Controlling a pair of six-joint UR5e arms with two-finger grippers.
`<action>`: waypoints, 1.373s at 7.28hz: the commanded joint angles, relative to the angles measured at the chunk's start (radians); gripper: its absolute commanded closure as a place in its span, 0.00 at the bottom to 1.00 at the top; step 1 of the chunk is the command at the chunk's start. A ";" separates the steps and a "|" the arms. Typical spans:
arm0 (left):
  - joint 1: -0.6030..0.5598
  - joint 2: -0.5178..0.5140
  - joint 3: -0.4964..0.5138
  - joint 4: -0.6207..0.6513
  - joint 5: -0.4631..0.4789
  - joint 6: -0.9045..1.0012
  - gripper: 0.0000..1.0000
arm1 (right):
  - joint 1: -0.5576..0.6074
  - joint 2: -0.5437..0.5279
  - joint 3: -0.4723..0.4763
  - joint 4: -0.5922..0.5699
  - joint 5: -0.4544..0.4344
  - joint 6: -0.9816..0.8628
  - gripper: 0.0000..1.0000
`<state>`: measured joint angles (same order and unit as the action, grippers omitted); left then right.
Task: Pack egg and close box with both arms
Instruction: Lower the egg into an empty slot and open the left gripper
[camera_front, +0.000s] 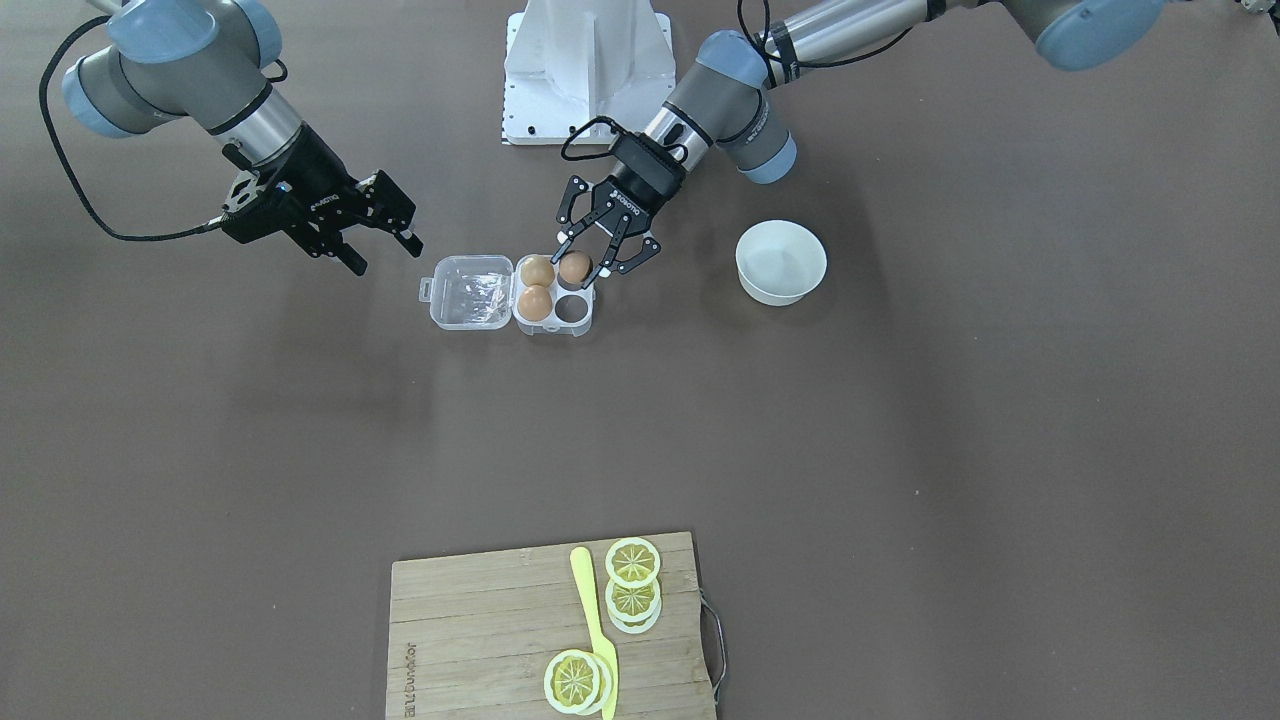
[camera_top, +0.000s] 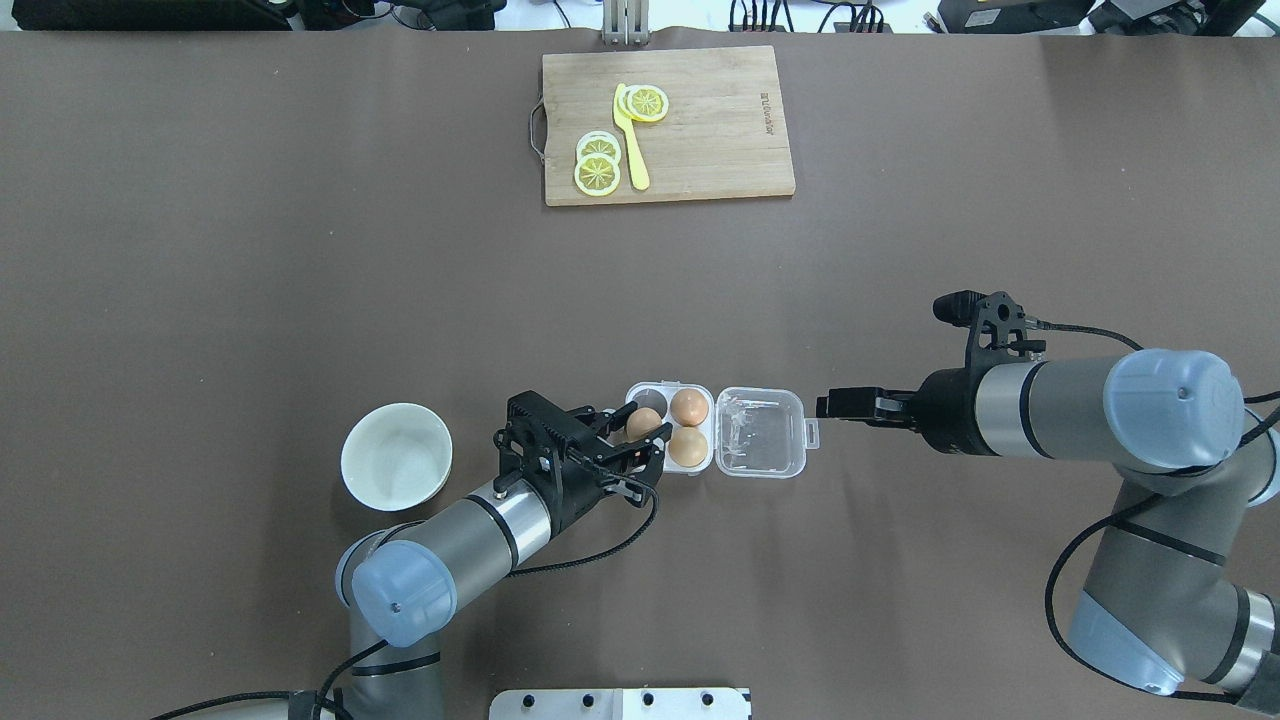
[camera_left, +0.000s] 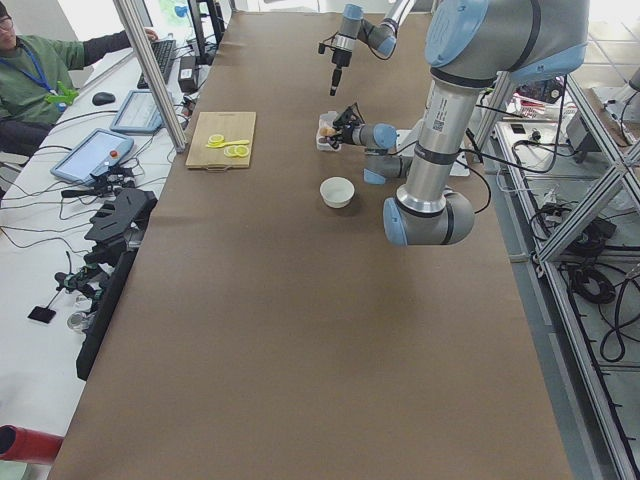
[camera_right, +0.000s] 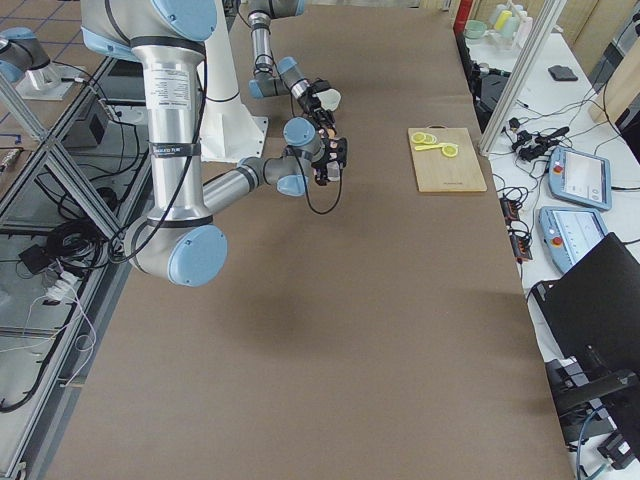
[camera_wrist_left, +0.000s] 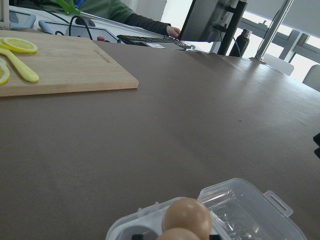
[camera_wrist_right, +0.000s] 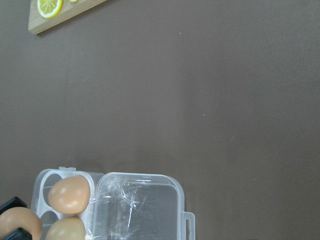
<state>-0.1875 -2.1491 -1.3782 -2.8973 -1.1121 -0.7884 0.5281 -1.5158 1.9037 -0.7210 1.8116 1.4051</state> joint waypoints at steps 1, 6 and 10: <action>0.010 0.000 0.001 0.000 0.000 0.000 1.00 | 0.000 -0.003 0.000 0.000 0.000 0.000 0.10; 0.011 -0.008 -0.004 -0.002 -0.002 -0.002 0.49 | 0.000 -0.003 0.000 0.000 0.000 0.000 0.10; 0.010 -0.008 -0.007 -0.020 -0.003 -0.002 0.14 | 0.000 0.000 0.000 0.000 0.000 0.000 0.10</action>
<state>-0.1772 -2.1567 -1.3831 -2.9138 -1.1140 -0.7900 0.5277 -1.5164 1.9037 -0.7210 1.8118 1.4051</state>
